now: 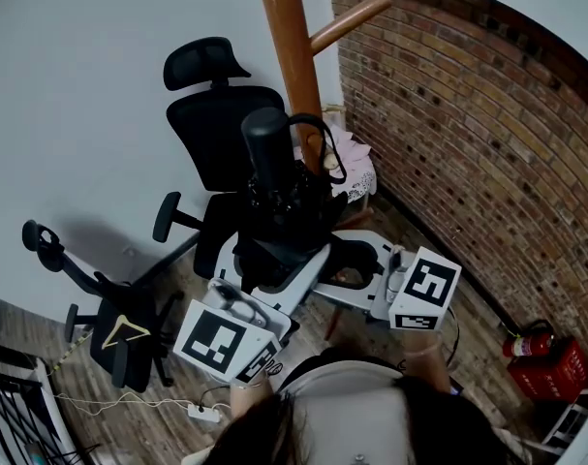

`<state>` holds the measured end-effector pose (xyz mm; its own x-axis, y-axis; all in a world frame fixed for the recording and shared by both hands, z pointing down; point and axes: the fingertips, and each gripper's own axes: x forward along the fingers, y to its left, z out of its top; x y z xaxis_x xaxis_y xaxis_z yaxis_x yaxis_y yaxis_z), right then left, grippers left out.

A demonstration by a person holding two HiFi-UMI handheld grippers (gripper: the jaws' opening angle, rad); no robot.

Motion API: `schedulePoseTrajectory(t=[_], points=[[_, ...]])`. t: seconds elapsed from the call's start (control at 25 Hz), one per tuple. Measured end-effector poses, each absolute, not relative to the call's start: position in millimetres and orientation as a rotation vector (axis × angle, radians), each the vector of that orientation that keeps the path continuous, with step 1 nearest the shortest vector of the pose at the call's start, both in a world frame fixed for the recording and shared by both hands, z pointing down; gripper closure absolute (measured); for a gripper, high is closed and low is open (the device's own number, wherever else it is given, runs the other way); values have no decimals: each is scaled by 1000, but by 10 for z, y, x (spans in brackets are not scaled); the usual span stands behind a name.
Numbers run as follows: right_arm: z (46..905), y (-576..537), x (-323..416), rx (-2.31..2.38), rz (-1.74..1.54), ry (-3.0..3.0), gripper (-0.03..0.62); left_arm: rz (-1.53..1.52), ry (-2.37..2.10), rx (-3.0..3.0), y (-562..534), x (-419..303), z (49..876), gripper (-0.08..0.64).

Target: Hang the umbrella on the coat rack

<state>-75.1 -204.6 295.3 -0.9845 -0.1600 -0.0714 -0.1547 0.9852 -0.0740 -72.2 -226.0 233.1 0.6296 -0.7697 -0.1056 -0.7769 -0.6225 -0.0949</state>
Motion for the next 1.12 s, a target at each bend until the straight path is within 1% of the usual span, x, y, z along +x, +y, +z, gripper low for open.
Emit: schedulePoseTrajectory(t=[0.52,1.12], points=[[3042,-2095,-769,-243,-163,3045,347,54,1313,-2751,-2336,-738,2430,279],[3369,-2077,-807,-240,-305,3071,347,0,1366,-2837,-2374,-786,2784,278]])
